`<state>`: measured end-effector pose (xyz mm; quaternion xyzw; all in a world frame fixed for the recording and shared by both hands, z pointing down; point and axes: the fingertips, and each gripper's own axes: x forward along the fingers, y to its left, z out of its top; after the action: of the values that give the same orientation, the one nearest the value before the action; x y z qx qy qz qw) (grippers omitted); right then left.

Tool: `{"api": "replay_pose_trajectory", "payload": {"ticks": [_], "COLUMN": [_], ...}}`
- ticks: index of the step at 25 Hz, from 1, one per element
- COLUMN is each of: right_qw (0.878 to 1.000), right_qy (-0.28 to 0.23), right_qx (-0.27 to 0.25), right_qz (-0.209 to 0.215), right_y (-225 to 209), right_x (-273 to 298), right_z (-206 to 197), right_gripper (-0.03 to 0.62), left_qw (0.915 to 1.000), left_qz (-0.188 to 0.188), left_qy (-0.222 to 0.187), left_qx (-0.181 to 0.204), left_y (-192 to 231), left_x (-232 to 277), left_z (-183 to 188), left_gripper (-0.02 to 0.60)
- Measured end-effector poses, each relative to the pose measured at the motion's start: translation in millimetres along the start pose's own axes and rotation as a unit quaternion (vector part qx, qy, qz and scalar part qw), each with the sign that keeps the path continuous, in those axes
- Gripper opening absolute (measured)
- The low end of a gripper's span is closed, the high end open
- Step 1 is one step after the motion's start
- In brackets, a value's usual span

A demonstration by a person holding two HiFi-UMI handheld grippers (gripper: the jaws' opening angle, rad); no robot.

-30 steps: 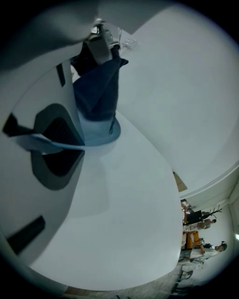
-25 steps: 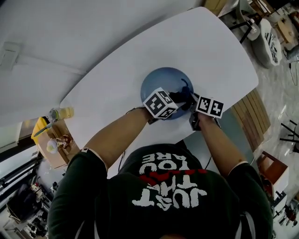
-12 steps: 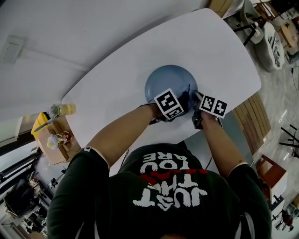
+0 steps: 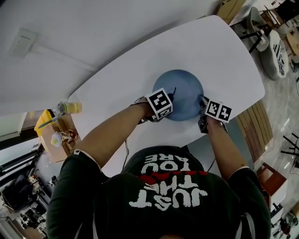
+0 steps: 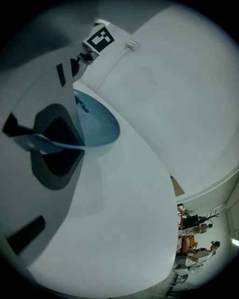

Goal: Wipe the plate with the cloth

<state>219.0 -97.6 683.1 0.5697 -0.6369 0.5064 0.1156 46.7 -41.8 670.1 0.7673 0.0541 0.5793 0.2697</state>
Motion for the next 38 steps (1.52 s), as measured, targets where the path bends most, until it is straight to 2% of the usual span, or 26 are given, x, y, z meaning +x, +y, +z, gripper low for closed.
{"api": "replay_pose_trajectory", "payload": {"ticks": [5,10,14,21,26,30,34,38], "right_qw": [0.999,0.998,0.997,0.997,0.997,0.997,0.998,0.999], "right_qy": [0.007,0.017,0.021,0.013,0.011,0.012,0.012,0.008], "right_qx": [-0.034,-0.062,-0.081,-0.071,-0.073,-0.070,-0.062,-0.050], "right_qz": [0.004,0.006,0.006,0.008,0.008,0.008,0.010,0.013], "right_y": [6.2,7.3,9.9,13.6,21.2,24.7,22.9,21.5], "right_x": [1.8,1.8,4.5,27.1,44.7,50.9,51.8,51.4], "right_z": [-1.8,-1.2,-0.9,28.2,50.6,54.4,55.4,56.5], "right_gripper": [0.015,0.015,0.017,0.017,0.016,0.015,0.015,0.015], "left_qw": [0.9964,0.9902,0.9858,0.9763,0.9738,0.9782,0.9829,0.9828], "left_qz": [0.059,0.101,0.122,0.168,0.160,0.123,0.074,0.061], "left_qy": [-0.027,-0.064,-0.092,-0.132,-0.160,-0.166,-0.153,-0.142], "left_qx": [-0.054,-0.072,-0.069,-0.032,-0.022,0.019,0.070,0.100], "left_y": [51.5,88.4,112.8,156.4,166.0,135.7,94.6,77.9], "left_x": [-29.3,-44.5,-49.9,-58.6,-53.9,-36.0,-13.2,2.5], "left_z": [-7.7,13.5,40.2,108.4,155.9,182.1,187.5,174.4], "left_gripper": [0.067,0.067,0.067,0.067,0.067,0.067,0.067,0.066]}}
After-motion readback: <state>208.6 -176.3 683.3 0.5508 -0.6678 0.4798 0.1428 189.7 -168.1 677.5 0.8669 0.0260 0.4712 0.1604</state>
